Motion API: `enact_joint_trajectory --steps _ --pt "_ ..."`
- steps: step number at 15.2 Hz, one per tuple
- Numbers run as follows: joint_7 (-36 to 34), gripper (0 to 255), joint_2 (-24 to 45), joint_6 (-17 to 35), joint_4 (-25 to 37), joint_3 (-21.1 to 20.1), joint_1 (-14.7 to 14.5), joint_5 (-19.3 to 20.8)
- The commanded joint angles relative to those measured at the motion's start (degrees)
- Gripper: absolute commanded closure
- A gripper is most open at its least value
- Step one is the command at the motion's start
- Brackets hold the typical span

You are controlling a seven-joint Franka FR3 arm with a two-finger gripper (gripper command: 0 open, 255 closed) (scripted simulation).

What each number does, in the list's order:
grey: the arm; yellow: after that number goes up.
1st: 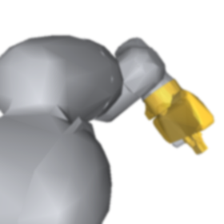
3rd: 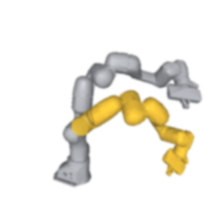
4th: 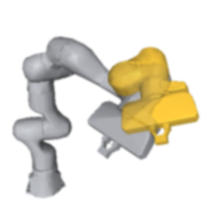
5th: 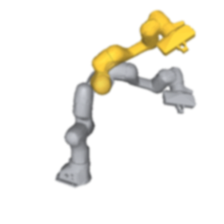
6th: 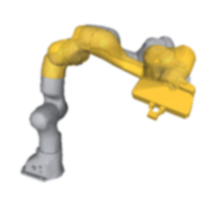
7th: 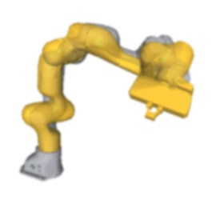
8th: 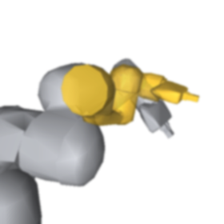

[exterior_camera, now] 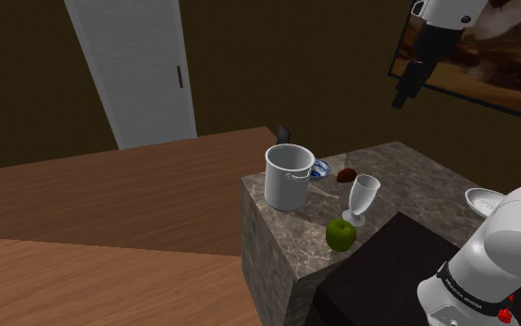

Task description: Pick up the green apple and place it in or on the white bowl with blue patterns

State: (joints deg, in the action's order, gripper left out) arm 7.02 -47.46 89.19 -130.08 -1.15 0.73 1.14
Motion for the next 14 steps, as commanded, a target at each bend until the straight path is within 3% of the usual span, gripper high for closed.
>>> enact_joint_trajectory --steps 1,14 --pt "0.0 0 0.0 0.0 0.0 0.0 0.0 0.0" --pt "-12.3 0 5.8 20.7 -20.2 -1.1 4.6 -3.4"
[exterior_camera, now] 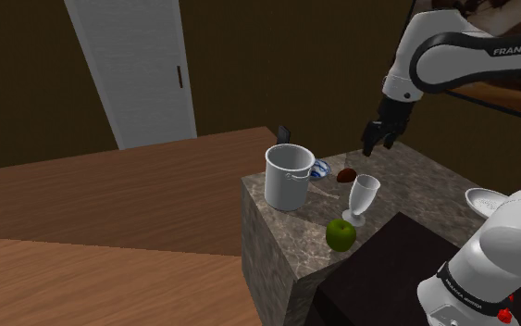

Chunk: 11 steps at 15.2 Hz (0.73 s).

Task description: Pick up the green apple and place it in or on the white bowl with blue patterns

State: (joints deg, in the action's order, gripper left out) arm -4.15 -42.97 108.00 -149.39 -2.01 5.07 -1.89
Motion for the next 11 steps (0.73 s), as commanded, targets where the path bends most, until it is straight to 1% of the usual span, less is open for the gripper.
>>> enact_joint_trajectory --steps 1,6,11 --pt "-2.0 0 2.3 3.7 -2.2 -0.4 0.6 -0.7" --pt "-6.3 0 8.6 13.4 -7.5 -0.9 1.9 -2.6" --pt "-10.1 0 17.5 24.1 -11.2 -1.3 2.7 -4.9"
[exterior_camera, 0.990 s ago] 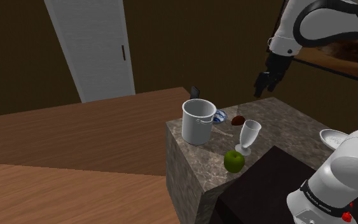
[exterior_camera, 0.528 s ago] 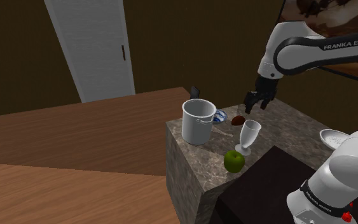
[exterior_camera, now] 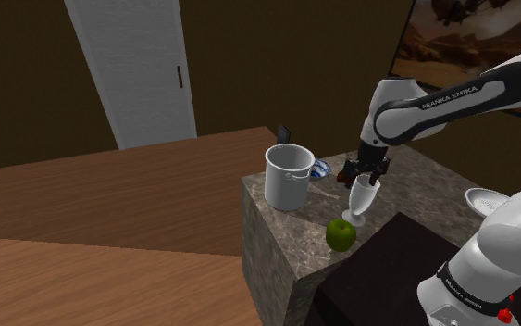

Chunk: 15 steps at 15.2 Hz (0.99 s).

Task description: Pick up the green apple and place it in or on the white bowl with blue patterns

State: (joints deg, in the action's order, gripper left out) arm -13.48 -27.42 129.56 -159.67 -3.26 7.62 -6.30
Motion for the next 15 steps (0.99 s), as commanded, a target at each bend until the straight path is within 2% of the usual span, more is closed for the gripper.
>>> enact_joint_trajectory --steps 1,6,10,15 --pt "-1.4 0 4.0 4.8 -1.4 -0.1 0.3 -1.1" --pt "-3.8 0 16.0 16.3 -2.7 0.1 0.2 -4.9" --pt "-3.4 0 26.9 25.1 -2.0 0.3 -0.7 -10.7" --pt "-0.9 0 32.4 30.2 -1.7 -0.6 -1.2 -14.2"
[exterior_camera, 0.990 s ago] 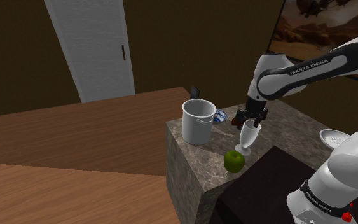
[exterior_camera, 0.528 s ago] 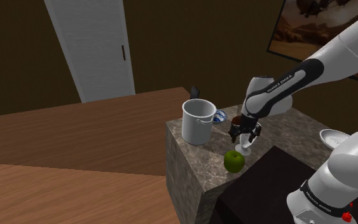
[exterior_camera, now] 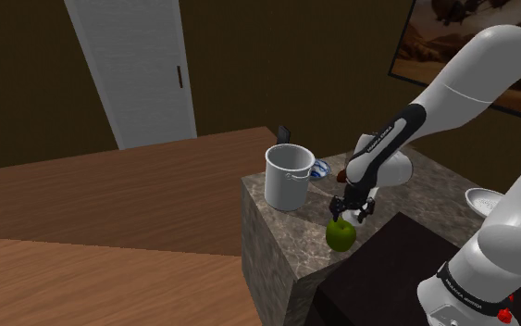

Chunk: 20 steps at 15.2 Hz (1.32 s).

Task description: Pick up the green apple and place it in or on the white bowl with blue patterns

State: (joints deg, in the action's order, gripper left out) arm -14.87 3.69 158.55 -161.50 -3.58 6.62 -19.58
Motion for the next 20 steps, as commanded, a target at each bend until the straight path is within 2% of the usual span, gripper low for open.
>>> enact_joint_trajectory --steps 1,3,11,12,20 --pt "1.1 0 2.4 2.2 0.2 -0.6 -0.2 -1.7" --pt "2.0 0 4.2 3.8 0.5 -1.1 -0.1 -3.1" --pt "2.0 0 4.2 3.8 0.5 -1.2 -0.1 -3.0" --pt "2.0 255 4.2 3.8 0.5 -1.2 -0.1 -3.0" --pt "2.0 255 4.2 3.8 0.5 -1.2 -0.1 -3.0"
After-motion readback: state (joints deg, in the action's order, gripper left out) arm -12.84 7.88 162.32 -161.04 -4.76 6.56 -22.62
